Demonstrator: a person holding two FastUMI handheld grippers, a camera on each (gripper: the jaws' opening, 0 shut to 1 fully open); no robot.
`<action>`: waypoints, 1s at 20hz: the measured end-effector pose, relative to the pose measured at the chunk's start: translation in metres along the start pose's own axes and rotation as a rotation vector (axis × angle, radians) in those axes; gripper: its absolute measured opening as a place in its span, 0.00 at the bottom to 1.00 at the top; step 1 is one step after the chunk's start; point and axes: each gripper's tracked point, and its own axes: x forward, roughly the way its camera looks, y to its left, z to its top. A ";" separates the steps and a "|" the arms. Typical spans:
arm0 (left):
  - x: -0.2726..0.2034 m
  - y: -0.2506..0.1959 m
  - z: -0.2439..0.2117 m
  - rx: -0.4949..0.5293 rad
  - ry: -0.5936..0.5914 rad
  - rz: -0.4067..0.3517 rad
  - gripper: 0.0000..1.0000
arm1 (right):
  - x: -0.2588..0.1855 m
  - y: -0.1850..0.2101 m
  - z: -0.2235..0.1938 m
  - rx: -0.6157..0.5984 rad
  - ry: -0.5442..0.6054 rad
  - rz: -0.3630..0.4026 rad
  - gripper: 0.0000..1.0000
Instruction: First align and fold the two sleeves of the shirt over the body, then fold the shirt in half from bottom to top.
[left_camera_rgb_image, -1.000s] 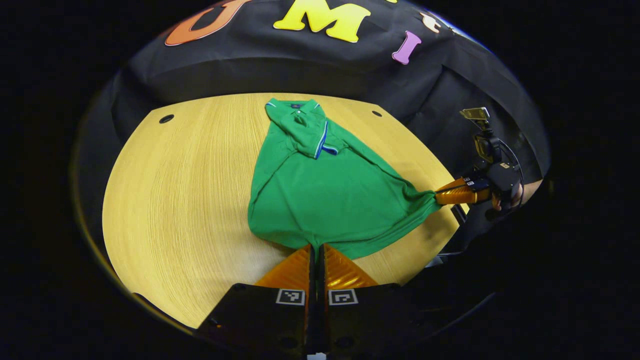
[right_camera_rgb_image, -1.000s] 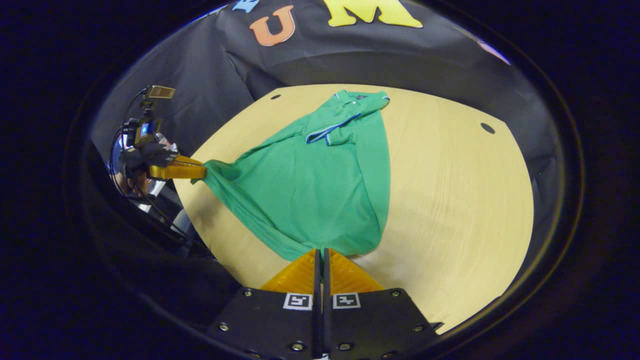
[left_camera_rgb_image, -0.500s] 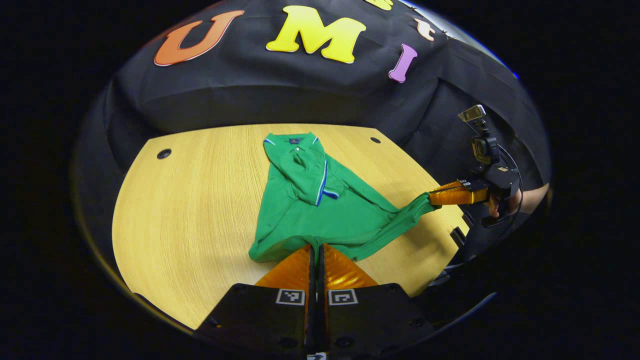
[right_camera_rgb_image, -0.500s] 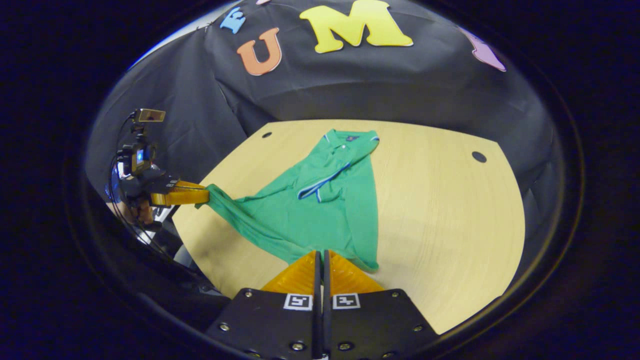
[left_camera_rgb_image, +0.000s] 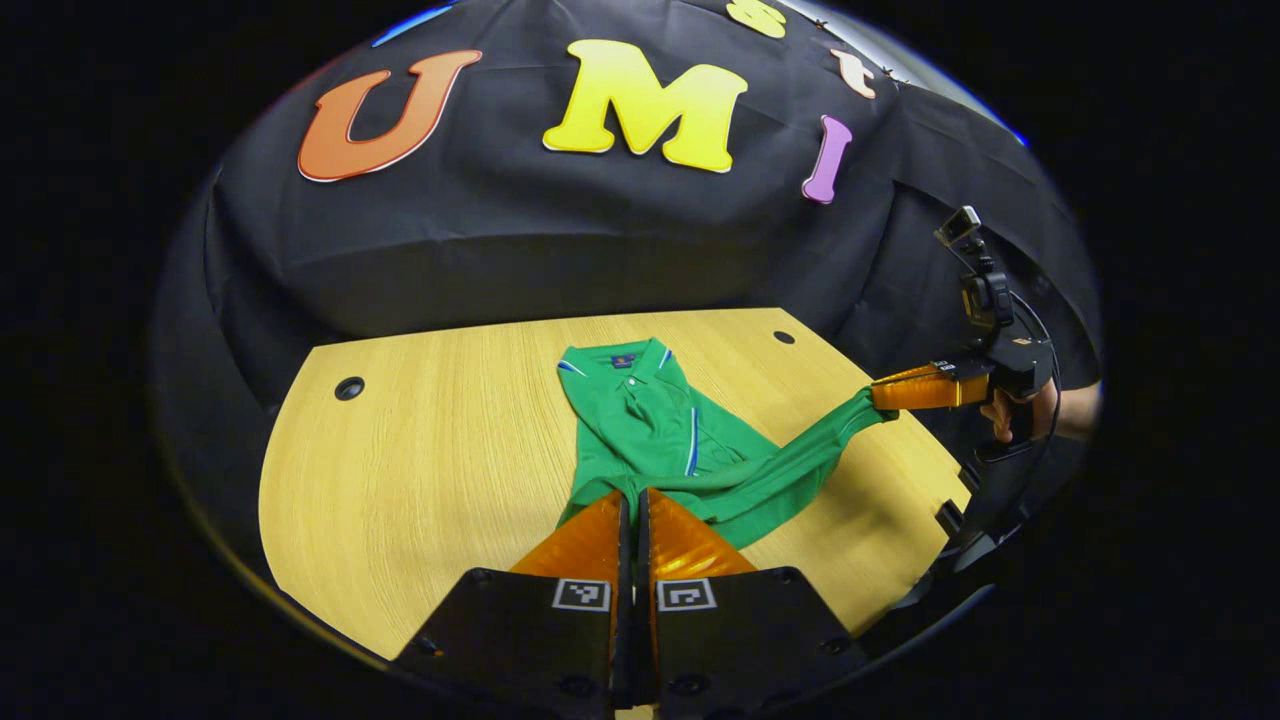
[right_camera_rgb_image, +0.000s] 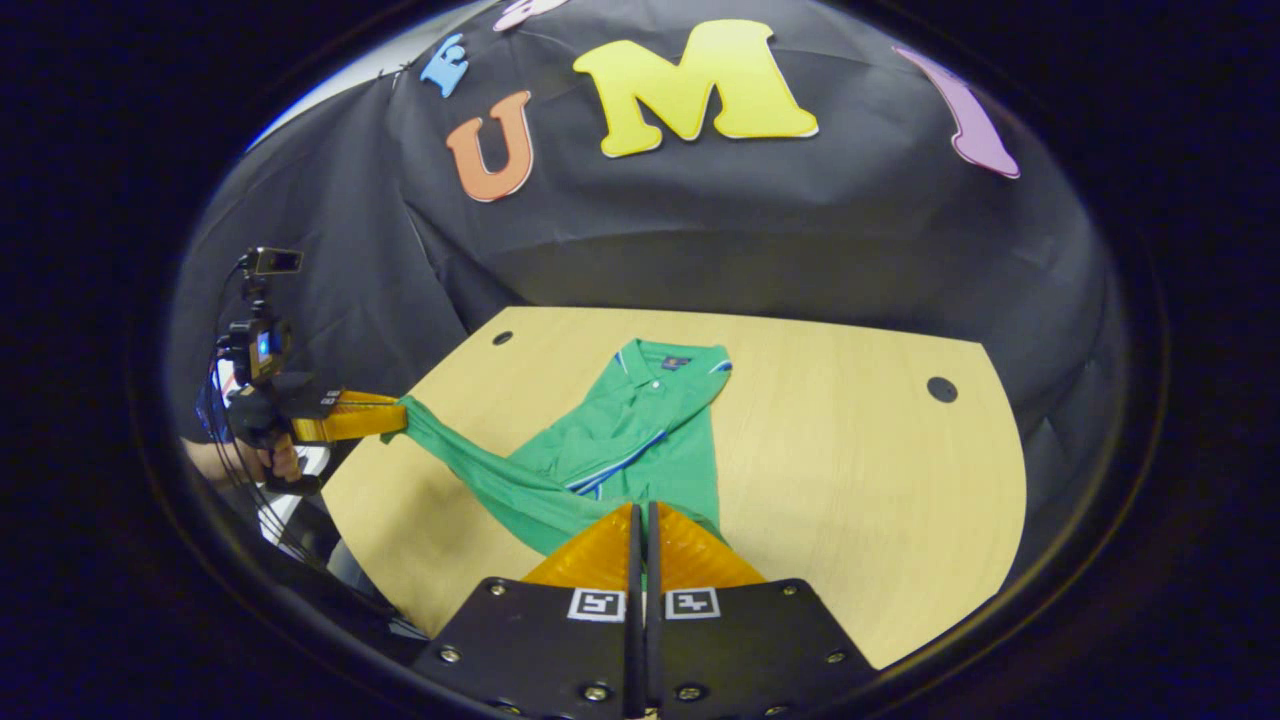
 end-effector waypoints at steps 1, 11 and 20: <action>0.005 0.005 0.008 0.000 -0.013 0.009 0.03 | 0.005 -0.001 0.008 0.006 -0.009 -0.004 0.04; 0.045 0.041 0.076 -0.008 -0.107 0.053 0.03 | 0.033 -0.016 0.089 0.010 -0.100 -0.053 0.01; 0.079 0.069 0.110 -0.027 -0.116 0.076 0.03 | 0.074 -0.045 0.138 0.020 -0.138 -0.088 0.00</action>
